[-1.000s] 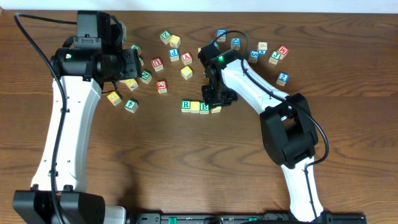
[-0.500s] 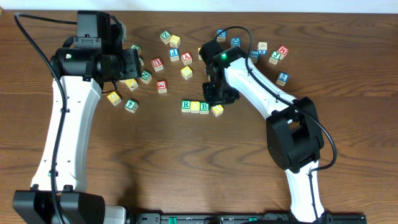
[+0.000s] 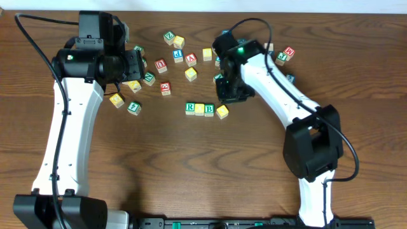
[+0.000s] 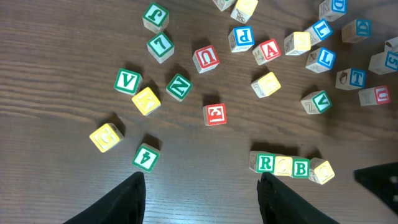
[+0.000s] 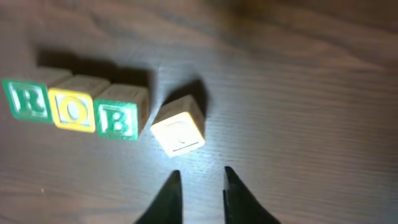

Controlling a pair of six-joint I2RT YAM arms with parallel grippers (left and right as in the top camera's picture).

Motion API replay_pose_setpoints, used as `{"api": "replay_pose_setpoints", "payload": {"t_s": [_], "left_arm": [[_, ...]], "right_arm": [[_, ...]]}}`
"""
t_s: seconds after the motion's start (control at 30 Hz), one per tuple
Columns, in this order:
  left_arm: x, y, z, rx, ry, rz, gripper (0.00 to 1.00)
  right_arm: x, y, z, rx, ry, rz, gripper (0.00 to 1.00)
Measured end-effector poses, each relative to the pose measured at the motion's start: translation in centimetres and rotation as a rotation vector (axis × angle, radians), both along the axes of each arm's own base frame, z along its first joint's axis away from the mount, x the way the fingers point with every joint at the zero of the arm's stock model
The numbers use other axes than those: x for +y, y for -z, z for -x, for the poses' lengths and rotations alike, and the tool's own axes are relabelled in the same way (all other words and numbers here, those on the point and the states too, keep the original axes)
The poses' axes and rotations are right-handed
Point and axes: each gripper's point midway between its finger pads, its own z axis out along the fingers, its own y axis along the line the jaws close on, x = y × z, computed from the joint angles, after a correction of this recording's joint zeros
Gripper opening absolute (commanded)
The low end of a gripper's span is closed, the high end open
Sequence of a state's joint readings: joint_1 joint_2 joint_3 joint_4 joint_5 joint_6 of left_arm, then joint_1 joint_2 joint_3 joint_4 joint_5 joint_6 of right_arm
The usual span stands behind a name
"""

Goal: Spell out ROBOT
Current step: 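Nudge the O block against the B block with the right gripper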

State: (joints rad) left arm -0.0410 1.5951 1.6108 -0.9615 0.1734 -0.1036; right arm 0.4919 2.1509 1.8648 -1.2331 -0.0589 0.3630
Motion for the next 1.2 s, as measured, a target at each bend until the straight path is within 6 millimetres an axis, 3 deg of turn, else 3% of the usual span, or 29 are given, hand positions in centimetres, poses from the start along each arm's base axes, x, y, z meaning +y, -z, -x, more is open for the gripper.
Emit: {"api": "replay_pose_setpoints", "payload": {"t_s": [0.63, 1.2], "left_arm": [[0.0, 0.0, 0.0, 0.0, 0.0, 0.0, 0.57], [0.0, 0.0, 0.0, 0.0, 0.0, 0.0, 0.57]], "right_arm": [[-1.8, 5.8, 0.6, 0.002, 0.019, 0.038, 0.13], [-0.8, 5.9, 1.1, 0.01, 0.003, 0.011, 0.14]]}}
